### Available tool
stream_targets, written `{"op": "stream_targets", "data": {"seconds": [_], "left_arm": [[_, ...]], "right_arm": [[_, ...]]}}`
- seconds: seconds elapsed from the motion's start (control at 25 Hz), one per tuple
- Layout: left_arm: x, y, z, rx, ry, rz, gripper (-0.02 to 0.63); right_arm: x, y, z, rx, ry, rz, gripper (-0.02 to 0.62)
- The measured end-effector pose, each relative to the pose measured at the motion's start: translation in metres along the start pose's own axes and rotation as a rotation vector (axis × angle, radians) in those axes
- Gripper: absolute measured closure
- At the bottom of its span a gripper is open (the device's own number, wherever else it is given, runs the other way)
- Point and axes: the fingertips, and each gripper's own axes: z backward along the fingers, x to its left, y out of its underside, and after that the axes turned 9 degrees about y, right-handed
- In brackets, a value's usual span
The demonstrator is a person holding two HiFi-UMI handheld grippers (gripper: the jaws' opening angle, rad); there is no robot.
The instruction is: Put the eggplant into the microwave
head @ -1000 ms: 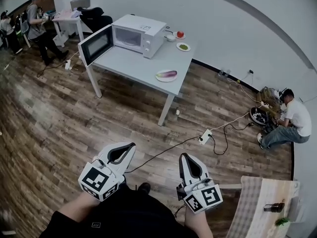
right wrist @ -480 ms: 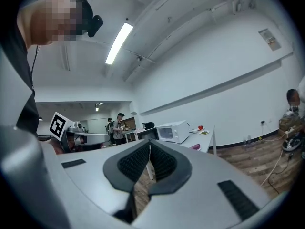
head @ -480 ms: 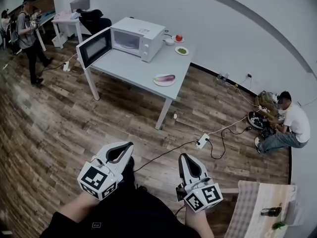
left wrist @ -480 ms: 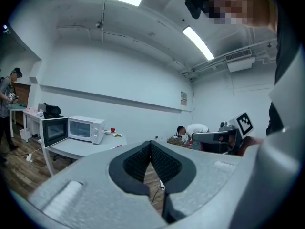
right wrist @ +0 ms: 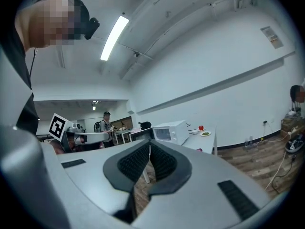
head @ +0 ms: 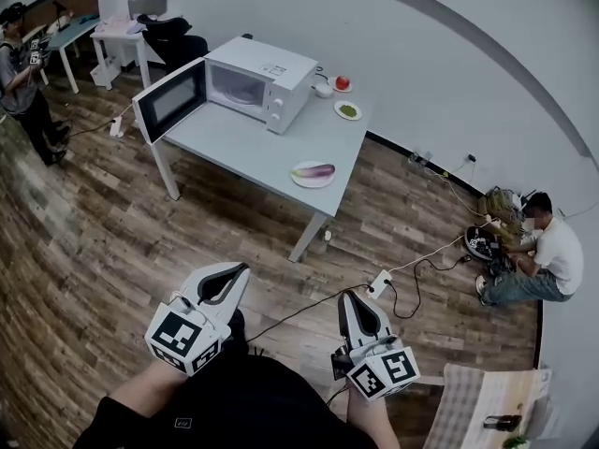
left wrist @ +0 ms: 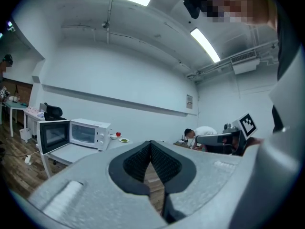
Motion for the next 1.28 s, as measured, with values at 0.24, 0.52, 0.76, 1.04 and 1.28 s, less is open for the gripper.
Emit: {"op": "stream_targets", "data": {"seconds": [0.24, 0.52, 0.76, 1.04, 1.28], "left_arm": [[0.077, -0.014, -0.026, 0.001, 0.008, 0.007, 0.598], [0.146, -0.018, -0.041, 0.01, 0.019, 0.016, 0.598], [0.18, -0.018, -0.064, 0.032, 0.023, 0.03, 0.598], [0.201, -0.018, -0.099, 0.068, -0.005, 0.022, 0.598], [0.206, -0.017, -0.151, 0.076, -0.03, 0.044, 0.598]], "right_arm": [[-0.005, -0.013, -0.079, 0.006, 0.022, -0.009, 0.58], [0.007, -0.017, -0.153, 0.026, 0.024, -0.013, 0.58], [-0.005, -0.009, -0.194, 0.069, 0.034, -0.03, 0.58], [-0.039, -0.01, -0.234, 0.08, 0.017, -0.047, 0.58], [-0.09, -0.013, -0.262, 0.106, -0.001, -0.04, 0.58]]}}
